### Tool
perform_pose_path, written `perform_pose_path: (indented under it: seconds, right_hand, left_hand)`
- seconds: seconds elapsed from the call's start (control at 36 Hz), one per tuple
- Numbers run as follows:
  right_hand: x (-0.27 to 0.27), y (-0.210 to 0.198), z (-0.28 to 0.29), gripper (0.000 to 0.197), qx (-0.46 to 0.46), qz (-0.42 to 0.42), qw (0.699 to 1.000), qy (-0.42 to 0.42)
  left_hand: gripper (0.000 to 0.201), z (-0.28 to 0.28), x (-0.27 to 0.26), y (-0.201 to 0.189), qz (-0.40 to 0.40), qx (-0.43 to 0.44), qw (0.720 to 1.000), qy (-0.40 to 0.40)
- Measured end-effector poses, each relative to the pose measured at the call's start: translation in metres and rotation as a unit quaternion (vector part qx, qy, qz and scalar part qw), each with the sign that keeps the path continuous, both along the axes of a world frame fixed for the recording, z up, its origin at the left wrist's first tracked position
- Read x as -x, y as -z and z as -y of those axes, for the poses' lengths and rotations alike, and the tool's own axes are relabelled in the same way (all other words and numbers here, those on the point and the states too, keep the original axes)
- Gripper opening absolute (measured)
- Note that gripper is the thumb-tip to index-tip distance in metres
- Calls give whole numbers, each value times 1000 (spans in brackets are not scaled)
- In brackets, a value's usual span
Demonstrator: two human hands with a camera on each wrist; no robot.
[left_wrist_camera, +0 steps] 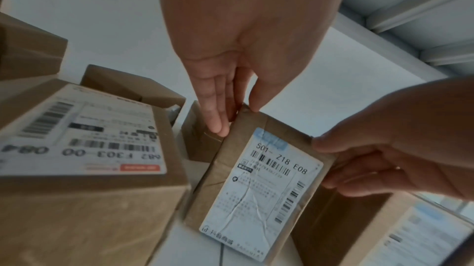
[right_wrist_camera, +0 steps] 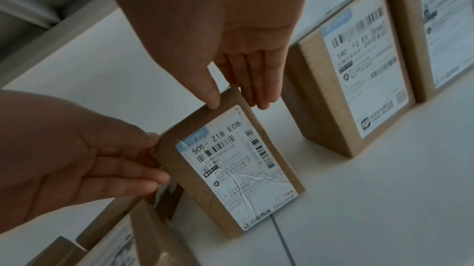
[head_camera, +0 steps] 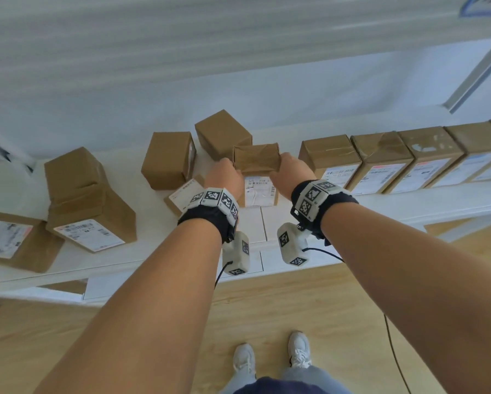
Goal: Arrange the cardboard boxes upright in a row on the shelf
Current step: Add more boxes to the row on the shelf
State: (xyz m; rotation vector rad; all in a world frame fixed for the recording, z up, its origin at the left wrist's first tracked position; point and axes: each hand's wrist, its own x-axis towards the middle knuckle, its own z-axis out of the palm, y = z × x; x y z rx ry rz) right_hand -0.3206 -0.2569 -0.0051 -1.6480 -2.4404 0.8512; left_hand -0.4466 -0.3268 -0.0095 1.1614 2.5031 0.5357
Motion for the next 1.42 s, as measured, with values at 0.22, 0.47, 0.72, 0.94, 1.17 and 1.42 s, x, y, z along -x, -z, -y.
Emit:
perform_pose_path:
  seconds: [0.22,0.47,0.72,0.94,1.17,1.42]
  right_hand:
    - [-30,-8,-18,30,-63,75,995,-32]
    - [-50,-15,-30,38,-167,57,983,-48]
    - [-77,-2,-42,51,-143,69,986,-57]
    - [-82,3,-44,58,-154,70,983,-68]
    - [-78,1,-45,49,-152,79,983,-65]
    - [-51,-18,-34,53,-159,20,982,-97]
  left_hand:
    - [30,-11,-35,4,19,3,1000,-2]
    - [36,-21,-40,8,20,-37,998,-46]
    - [42,-31,-54,8,30,-28,999,-31]
    - [48,-37,-71,10,22,-19,999,-24]
    - [48,-35,-68,10,19,-3,999,-28]
    - [43,-7,-45,0,-46,16,998,-29]
